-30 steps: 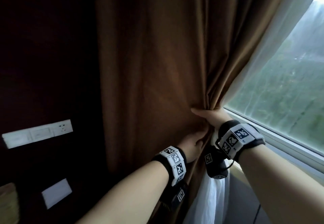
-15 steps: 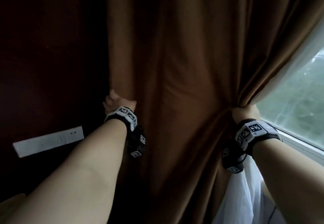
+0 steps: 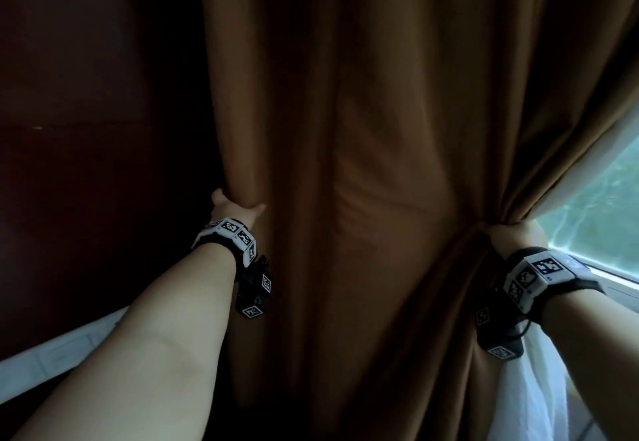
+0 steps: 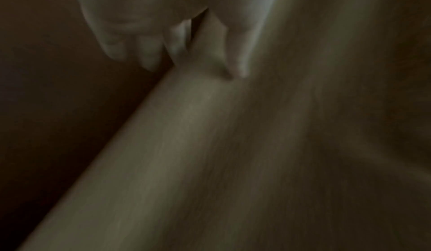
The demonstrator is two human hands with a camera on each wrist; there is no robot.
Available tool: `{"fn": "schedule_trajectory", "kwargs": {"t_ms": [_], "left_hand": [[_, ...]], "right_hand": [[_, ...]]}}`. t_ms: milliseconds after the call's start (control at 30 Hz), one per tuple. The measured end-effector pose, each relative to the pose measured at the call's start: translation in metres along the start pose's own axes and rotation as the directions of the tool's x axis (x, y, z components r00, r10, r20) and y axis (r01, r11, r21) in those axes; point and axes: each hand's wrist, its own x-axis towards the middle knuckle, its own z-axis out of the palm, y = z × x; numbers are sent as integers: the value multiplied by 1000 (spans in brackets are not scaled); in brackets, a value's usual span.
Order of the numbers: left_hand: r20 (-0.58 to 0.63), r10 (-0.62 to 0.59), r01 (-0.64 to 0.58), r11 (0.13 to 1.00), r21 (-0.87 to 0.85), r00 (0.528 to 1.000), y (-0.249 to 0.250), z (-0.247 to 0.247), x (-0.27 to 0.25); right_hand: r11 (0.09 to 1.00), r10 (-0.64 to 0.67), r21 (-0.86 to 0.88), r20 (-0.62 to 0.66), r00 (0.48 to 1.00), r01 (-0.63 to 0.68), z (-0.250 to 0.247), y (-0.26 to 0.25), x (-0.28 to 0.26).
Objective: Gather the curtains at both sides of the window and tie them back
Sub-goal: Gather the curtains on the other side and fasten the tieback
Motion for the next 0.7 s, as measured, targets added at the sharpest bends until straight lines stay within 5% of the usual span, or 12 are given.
{"fn": "schedule_trajectory", "kwargs": {"t_ms": [133,300,567,700], "left_hand": [[45,71,-76,990,123,996,9,-10,-3],[140,239,-246,969,34,961,11,24,-70],[335,482,-423,874,-237,809,36,70,-201],[349,557,-442,823,-357,754,48,84,-257]], "right_hand": [[1000,16,21,-6,1000,-16,-5,2,-9],[999,-21,24,9,1000,21,-8,1,-19],[989,-120,108,139,983,106,-26,7,-41],[947,-172,311,262,950,86,-38,14,-58]]}}
